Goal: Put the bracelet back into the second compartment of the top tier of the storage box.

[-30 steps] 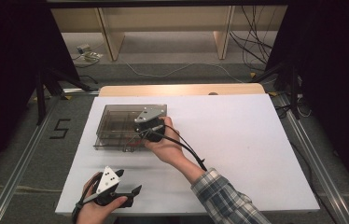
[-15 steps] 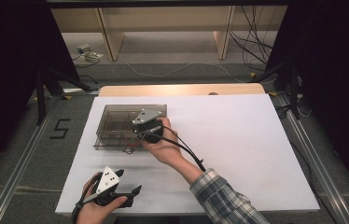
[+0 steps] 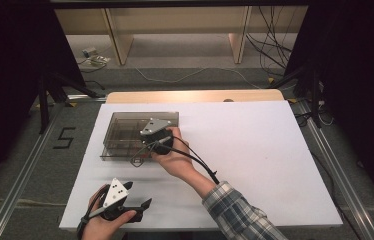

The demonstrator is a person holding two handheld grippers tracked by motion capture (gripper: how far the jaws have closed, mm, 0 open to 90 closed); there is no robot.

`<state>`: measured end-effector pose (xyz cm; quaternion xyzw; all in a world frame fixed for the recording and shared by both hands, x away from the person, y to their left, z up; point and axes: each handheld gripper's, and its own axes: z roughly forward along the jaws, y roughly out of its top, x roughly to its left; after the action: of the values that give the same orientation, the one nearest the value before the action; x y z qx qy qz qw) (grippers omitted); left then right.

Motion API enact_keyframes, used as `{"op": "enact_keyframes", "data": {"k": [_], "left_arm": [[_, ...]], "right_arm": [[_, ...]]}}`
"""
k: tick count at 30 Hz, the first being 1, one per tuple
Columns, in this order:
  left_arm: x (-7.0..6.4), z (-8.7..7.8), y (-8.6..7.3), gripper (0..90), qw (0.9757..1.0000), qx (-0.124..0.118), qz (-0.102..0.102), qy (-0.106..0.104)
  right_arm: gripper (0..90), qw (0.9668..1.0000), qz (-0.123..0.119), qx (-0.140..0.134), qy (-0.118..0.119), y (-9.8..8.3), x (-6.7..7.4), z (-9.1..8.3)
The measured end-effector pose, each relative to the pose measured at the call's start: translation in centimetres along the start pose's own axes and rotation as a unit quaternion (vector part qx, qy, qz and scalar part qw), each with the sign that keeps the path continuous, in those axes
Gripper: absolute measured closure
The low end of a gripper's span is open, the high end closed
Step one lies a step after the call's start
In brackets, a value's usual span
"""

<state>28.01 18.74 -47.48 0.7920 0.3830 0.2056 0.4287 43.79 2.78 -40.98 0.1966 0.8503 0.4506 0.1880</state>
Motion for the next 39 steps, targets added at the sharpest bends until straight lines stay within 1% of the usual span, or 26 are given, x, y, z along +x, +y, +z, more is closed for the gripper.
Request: {"op": "enact_keyframes", "data": {"k": [10, 17, 25, 30, 39], "left_arm": [[0.0, 0.0, 0.0, 15.9, 1.0, 0.0, 0.0, 0.0], [0.0, 0.0, 0.0, 15.9, 1.0, 0.0, 0.0, 0.0], [0.0, -0.01, 0.0, 15.9, 1.0, 0.0, 0.001, 0.0], [0.0, -0.01, 0.0, 15.9, 1.0, 0.0, 0.0, 0.0], [-0.01, -0.03, 0.01, 15.9, 1.0, -0.001, 0.0, 0.0]], "right_arm": [[87.1, 0.9999, 0.004, -0.001, 0.01, 0.0, 0.22, 0.11], [87.2, 0.9996, 0.008, 0.0, 0.026, -0.05, 0.53, 0.32], [87.0, 0.999, 0.01, 0.01, 0.043, -0.16, 0.82, 0.54], [87.0, 0.9987, 0.01, 0.017, 0.048, -0.26, 0.91, 0.71], [86.8, 0.9986, 0.01, 0.024, 0.047, -0.4, 0.86, 0.86]]}}
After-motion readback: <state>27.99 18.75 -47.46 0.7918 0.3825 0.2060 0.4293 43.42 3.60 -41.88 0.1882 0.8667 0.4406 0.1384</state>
